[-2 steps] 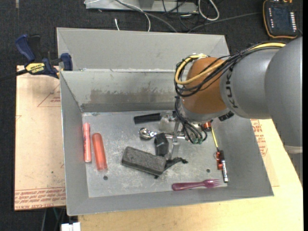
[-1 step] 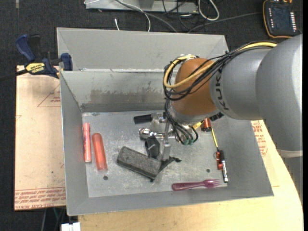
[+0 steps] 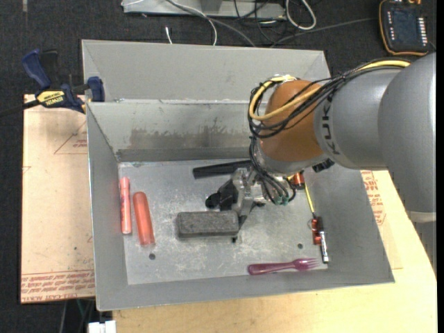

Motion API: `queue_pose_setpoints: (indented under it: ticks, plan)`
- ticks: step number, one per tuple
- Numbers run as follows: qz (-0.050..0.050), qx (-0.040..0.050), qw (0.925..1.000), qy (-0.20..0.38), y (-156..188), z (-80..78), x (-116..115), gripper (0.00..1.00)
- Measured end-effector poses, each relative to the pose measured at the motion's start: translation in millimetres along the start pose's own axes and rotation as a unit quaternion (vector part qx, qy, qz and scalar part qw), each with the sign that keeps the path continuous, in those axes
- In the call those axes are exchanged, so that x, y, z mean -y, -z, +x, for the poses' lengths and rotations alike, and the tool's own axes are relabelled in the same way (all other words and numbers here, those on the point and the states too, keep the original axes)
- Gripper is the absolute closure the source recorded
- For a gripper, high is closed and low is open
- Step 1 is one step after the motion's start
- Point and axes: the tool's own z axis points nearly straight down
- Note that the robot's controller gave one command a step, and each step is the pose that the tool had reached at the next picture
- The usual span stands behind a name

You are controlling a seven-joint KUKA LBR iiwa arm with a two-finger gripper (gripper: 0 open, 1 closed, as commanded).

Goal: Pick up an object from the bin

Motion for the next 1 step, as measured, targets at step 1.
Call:
queue_pose_setpoints:
  ticks: [1]
  plan:
    - [0.000,0.0000,1.0000,0.000,0.0,0.0,0.0,1.00]
